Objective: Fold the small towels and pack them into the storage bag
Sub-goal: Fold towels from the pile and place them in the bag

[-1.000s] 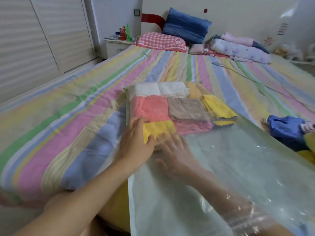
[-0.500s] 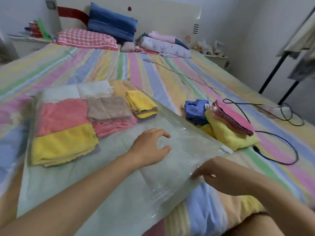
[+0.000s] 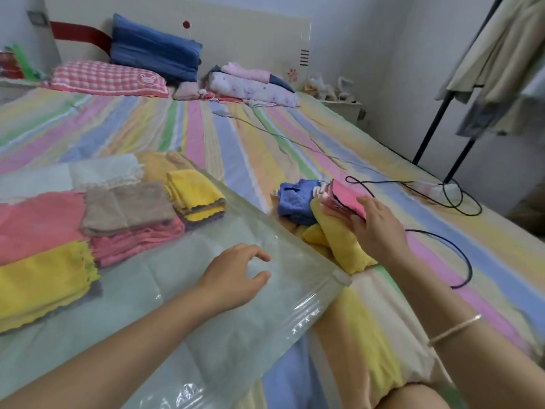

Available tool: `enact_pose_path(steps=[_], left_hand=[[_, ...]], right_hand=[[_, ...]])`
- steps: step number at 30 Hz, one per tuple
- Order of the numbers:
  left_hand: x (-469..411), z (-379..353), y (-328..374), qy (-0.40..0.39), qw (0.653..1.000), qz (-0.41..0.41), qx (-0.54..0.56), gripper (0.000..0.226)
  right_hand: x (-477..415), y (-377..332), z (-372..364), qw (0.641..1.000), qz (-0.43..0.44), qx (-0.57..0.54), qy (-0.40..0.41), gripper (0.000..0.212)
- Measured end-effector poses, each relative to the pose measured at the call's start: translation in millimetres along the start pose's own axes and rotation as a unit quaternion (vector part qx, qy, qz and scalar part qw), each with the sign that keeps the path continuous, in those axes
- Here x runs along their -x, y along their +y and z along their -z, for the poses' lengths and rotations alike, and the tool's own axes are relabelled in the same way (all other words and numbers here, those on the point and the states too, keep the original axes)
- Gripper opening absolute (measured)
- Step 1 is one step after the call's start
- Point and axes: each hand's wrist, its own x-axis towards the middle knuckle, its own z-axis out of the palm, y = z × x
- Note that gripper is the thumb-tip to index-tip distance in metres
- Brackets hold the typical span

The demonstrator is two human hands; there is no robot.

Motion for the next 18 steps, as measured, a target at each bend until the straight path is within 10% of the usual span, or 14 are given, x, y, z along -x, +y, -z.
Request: enact_pose_path(steps=[5, 18], left_hand=[[-4.3, 1.7, -6.5, -0.007, 0.999, 0.025, 0.025, 0.018], [-9.1, -3.7, 4.1, -0.002, 0.991, 0.045, 0.123, 0.018]], right_hand=[[-21.1, 14.6, -2.7, 0.995, 0.026, 0.074, -0.058, 0.046], [-27.9, -1.7, 21.1, 0.992, -0.041, -0.058, 0.104, 0.034]])
